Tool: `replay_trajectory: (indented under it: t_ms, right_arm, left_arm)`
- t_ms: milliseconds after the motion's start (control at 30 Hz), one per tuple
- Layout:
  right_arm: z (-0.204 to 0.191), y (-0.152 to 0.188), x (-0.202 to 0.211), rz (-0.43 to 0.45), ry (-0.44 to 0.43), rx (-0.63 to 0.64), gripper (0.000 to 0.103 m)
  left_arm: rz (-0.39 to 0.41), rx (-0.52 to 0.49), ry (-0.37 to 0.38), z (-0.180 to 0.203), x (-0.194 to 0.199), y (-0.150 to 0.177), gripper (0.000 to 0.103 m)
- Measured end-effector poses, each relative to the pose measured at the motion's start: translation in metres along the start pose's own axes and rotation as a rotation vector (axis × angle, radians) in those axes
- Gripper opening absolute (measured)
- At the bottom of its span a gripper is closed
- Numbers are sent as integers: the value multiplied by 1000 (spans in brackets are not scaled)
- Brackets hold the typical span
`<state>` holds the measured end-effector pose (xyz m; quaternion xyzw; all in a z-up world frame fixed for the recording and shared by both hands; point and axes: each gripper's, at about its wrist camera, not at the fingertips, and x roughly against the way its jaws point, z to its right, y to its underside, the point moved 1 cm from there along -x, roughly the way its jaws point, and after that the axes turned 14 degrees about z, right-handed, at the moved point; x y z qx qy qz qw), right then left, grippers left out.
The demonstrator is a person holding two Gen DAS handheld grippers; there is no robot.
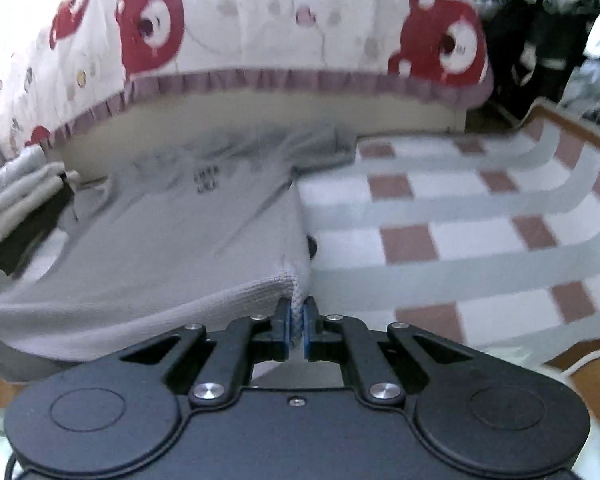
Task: Fold clothes
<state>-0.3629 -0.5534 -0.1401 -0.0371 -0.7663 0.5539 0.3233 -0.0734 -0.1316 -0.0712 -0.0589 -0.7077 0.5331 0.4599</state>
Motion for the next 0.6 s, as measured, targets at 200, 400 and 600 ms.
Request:
replay_trajectory:
  t_ms: [200,400,600]
  right_arm:
    - [-11,-6,43,-6,59,9,6]
    - [-6,35,55,-93,88,-58,6]
    - [1,65,34,-192,90,-85,6]
  left_arm:
    - [-32,26,20,-9,20,8,2]
    - [-111,24,11,-18,27,36,3]
    - [-282,26,-14,-16,-1,60,4]
